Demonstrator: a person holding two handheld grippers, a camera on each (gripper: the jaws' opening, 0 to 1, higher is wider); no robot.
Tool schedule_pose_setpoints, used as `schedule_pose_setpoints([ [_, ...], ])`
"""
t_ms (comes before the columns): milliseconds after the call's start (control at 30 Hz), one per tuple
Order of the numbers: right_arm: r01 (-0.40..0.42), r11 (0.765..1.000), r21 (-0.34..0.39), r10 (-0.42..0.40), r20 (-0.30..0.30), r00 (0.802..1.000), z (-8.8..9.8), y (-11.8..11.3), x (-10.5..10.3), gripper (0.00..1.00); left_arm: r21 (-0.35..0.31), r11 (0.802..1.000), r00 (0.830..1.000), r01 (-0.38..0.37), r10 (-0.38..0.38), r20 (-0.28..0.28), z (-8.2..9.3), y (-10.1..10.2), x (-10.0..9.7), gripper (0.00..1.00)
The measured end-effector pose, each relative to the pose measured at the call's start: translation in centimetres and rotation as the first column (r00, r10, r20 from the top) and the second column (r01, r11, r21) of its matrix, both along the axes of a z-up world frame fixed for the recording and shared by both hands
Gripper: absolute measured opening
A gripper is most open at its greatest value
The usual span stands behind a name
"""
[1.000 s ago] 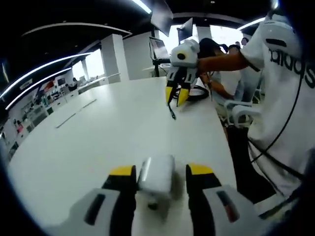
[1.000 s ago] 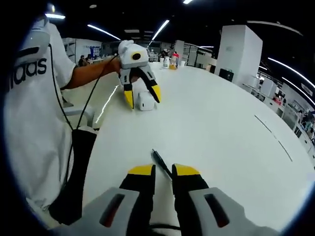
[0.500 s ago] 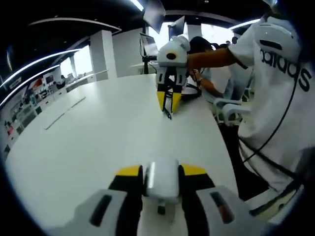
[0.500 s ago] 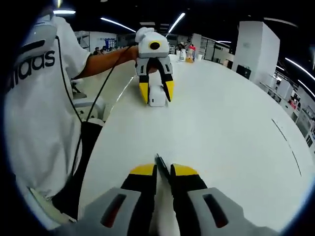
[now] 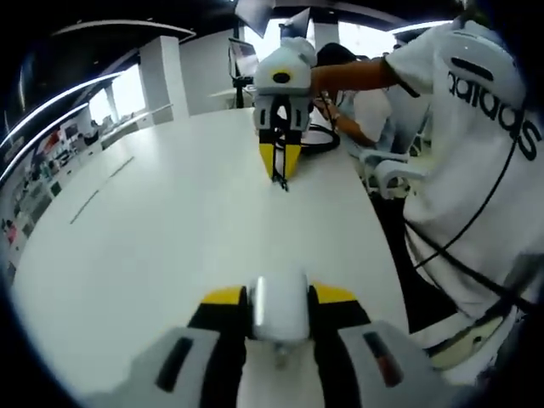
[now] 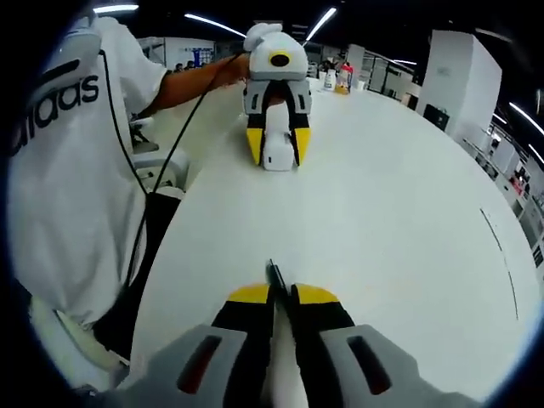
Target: Plug the desk Type‑C cable into the charger adapter.
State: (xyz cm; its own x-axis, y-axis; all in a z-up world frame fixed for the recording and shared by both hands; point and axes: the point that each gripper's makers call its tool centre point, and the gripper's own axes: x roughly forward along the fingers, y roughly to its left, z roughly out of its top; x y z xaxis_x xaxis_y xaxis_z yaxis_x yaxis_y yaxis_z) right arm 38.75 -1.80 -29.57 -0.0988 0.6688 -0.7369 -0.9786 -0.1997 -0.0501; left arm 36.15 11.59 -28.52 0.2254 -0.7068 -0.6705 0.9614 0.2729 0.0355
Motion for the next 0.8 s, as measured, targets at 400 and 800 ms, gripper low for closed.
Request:
schedule_pose_setpoints([
  [400, -0.017, 0.999, -0.039, 0.016, -0.015, 1.0, -0.2, 0.5, -0.9, 0.03, 0.06, 0.998, 0.999, -0.019, 0.021, -0.041, -0.2, -0.2, -0.7, 0.28],
  [800, 0.01, 1.0, 0.012, -0.01, 0.0, 1.0, 0.7, 1.8, -1.8, 0.02, 0.061, 0.998, 0.998, -0.01, 0.013, -0.057, -0.3, -0.3, -0.9, 0.27],
])
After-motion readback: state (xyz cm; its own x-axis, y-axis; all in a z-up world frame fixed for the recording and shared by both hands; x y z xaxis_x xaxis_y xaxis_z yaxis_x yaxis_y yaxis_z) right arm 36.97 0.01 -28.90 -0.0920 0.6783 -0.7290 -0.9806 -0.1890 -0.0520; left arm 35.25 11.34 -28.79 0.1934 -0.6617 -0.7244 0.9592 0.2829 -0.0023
